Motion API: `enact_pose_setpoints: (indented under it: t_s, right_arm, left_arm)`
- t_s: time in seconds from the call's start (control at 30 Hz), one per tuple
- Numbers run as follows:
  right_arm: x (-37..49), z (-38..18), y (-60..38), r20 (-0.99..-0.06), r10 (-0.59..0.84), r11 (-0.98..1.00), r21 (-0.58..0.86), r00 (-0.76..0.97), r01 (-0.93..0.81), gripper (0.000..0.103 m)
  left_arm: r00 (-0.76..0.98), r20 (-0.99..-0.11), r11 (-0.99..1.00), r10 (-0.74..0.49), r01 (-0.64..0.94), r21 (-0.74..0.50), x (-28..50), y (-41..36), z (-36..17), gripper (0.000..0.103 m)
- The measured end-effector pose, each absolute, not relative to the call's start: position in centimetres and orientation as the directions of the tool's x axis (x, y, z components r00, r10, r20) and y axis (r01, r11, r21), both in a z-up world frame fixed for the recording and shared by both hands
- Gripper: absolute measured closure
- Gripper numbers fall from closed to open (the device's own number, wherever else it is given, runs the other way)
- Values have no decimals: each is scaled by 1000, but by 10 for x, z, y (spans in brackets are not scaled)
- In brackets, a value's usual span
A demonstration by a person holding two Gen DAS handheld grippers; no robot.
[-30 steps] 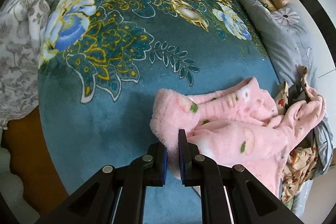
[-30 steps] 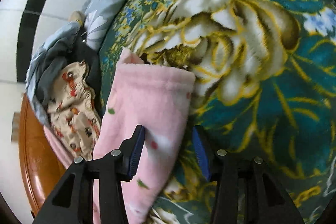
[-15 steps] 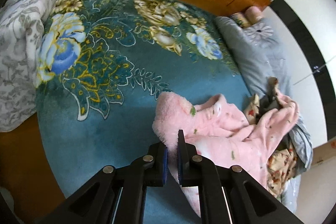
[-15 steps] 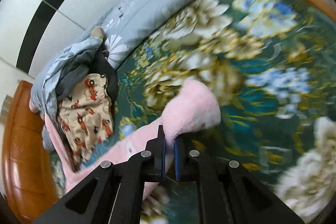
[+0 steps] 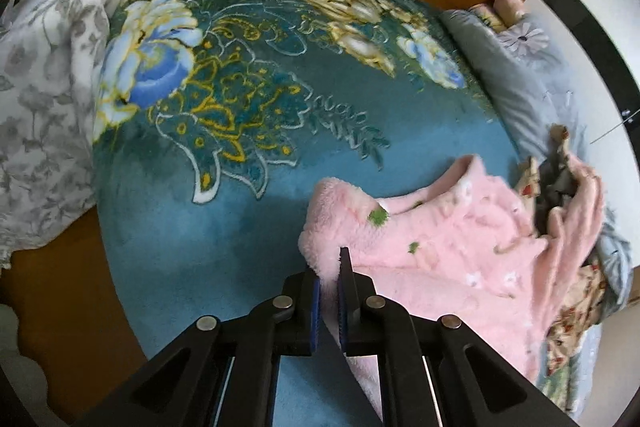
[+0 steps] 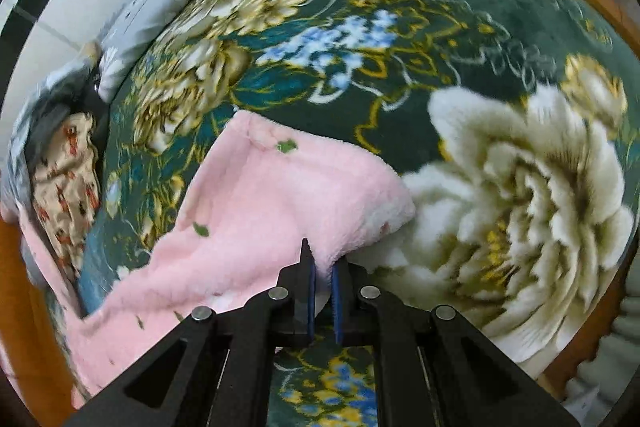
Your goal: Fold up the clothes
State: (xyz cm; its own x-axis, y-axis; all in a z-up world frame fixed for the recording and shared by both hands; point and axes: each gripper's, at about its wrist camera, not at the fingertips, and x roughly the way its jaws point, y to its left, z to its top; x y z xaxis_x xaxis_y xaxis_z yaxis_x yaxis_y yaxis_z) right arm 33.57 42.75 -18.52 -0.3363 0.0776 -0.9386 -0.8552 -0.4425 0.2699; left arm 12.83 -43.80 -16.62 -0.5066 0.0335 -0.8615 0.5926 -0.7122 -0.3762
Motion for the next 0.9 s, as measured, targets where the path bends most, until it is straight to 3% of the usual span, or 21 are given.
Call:
enact_pose_setpoints:
  t_s: [0.23, 0.4, 0.63, 0.9]
  right_arm:
    - [341, -210, 432, -953, 34, -404, 262, -300, -876, 96]
    - [341, -209, 441, -933, 10, -346, 335, -360, -877, 95]
    - [317, -145, 436, -864, 73, -471, 410, -498, -781, 95]
    - [335, -203, 438, -944, 34, -372, 293, -329, -881, 95]
  left_arm:
    - [-459, -887, -697, 49, 621, -359, 135, -443, -189, 95]
    - [-496, -866, -671, 72, 618, -410, 133, -445, -181, 96]
    - [-596, -801, -683, 58, 562, -467, 135, -440, -149, 96]
    - [-534, -843, -720, 63, 560, -409, 130, -442, -167, 95]
